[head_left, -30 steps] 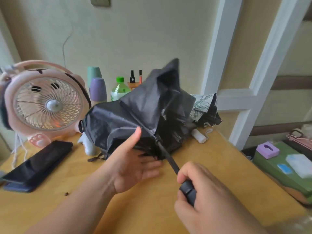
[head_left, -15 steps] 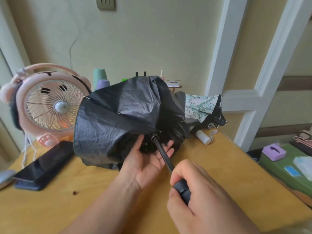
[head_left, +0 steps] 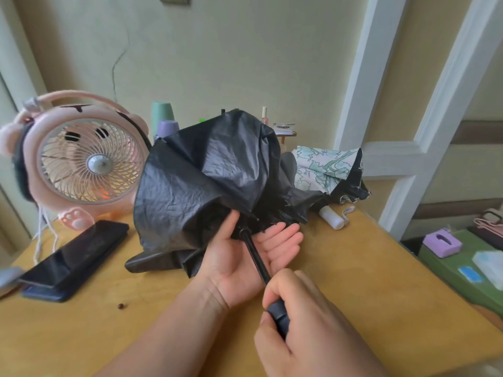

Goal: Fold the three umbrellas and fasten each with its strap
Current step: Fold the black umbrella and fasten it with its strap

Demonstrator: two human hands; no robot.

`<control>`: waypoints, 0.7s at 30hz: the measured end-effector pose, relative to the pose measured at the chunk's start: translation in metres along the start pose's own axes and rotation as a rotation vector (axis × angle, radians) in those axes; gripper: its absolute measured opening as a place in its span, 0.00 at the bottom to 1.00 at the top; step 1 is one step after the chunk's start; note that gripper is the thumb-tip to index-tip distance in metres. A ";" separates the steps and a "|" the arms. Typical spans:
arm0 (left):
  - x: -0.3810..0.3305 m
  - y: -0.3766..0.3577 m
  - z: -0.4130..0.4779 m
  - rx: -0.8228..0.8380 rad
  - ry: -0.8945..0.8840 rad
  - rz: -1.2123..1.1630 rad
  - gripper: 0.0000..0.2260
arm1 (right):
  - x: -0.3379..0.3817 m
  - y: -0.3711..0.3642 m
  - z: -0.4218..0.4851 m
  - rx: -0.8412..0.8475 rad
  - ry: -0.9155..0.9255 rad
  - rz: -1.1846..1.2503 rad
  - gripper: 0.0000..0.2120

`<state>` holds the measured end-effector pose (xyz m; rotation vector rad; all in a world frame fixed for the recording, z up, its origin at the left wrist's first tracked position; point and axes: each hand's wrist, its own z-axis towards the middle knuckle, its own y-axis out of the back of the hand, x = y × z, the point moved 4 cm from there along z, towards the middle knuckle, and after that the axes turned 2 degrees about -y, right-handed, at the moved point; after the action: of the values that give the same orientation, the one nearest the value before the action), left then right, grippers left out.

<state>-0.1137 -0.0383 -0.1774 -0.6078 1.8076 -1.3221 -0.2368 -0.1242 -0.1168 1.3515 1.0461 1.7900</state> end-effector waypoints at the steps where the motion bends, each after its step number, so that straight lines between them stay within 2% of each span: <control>1: 0.001 0.001 0.000 0.006 0.008 0.008 0.39 | 0.001 -0.003 0.001 0.013 0.002 -0.010 0.10; 7: -0.001 0.009 0.003 0.045 0.025 0.017 0.24 | 0.016 -0.015 0.002 -0.002 0.000 -0.045 0.10; 11: -0.010 0.018 0.005 0.011 0.024 -0.086 0.15 | 0.031 -0.022 0.008 0.136 0.082 -0.116 0.10; 14: -0.015 0.022 0.001 0.035 0.097 -0.157 0.14 | 0.032 -0.017 0.009 0.271 0.172 -0.127 0.14; 16: -0.017 0.026 0.001 0.026 0.112 -0.142 0.15 | 0.023 0.000 0.015 0.325 0.131 -0.065 0.20; 18: -0.018 0.032 0.002 -0.004 0.085 -0.111 0.17 | 0.008 0.025 0.039 0.232 0.064 0.123 0.15; 21: -0.016 0.032 0.001 0.071 0.111 -0.184 0.20 | -0.023 0.053 0.100 -0.141 0.071 0.260 0.06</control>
<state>-0.1018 -0.0158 -0.2029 -0.6874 1.8193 -1.5644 -0.1360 -0.1480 -0.0650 1.3958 0.7909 2.0727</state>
